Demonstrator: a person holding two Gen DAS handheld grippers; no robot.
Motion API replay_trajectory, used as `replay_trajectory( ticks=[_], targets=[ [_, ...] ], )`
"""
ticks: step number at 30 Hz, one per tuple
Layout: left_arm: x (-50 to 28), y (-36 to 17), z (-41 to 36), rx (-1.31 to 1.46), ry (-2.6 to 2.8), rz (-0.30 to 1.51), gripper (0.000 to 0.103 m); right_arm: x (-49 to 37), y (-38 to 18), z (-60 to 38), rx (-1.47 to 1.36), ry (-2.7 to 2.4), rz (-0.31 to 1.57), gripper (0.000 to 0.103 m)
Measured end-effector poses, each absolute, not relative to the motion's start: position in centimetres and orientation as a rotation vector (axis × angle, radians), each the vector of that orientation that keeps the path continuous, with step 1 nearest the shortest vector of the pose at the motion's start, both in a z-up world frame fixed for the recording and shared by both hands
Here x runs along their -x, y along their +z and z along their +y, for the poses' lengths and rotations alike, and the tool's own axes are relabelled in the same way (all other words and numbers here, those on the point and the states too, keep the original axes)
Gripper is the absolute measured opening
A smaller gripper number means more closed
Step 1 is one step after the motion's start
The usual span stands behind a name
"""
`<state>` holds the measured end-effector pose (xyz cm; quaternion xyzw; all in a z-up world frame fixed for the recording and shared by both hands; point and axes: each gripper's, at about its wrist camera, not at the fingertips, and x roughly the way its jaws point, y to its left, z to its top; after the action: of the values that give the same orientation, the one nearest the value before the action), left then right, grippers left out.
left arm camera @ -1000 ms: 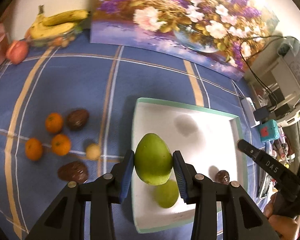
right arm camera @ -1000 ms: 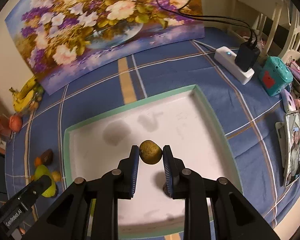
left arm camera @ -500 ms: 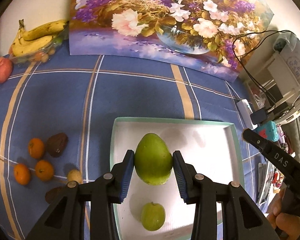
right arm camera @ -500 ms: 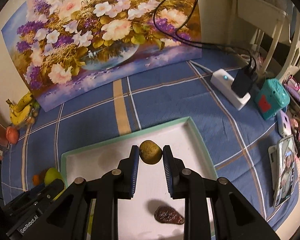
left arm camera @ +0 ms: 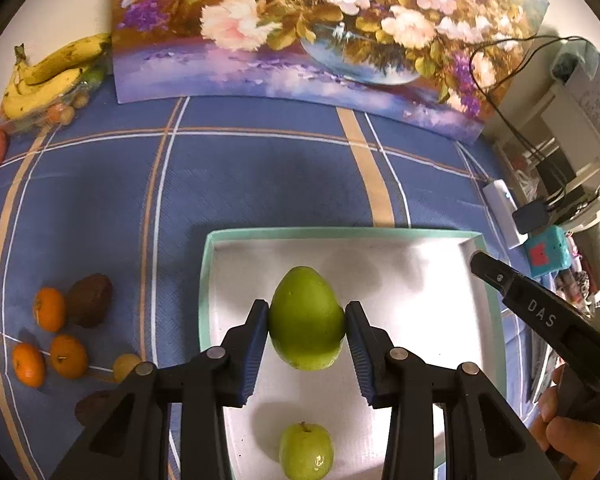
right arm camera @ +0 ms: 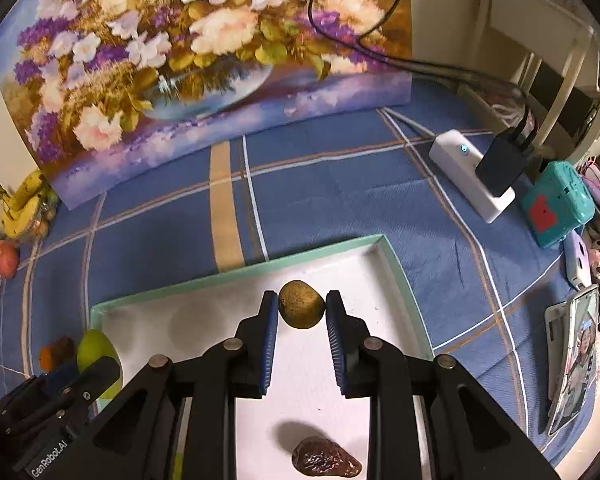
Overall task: Organize fruits
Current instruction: 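Carry the green pear with the left gripper while the right gripper carries the brown fruit over the tray, then open the left gripper to drop the pear while the right gripper releases the brown fruit into the tray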
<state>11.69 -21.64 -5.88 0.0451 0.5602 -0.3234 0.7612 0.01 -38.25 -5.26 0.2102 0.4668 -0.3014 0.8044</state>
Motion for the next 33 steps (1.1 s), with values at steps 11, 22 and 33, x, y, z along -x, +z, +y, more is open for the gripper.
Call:
replay_trajectory(
  ticks=[11, 22, 33],
  targets=[
    [-11.2, -8.5, -22.1, -0.140, -0.679, 1.278, 0.042, -0.5, -9.7, -38.7, -0.481, -0.628, 1.115, 0.025],
    [-11.3, -9.6, -22.1, -0.135, -0.658, 1.308, 0.042, -0.3, -10.5, -38.4, -0.463, -0.633, 1.140, 0.025],
    [-11.5, -9.6, -22.1, -0.139, -0.651, 1.328, 0.043, -0.6, -10.4, -38.3, -0.452, -0.636, 1.146, 0.026]
  ],
)
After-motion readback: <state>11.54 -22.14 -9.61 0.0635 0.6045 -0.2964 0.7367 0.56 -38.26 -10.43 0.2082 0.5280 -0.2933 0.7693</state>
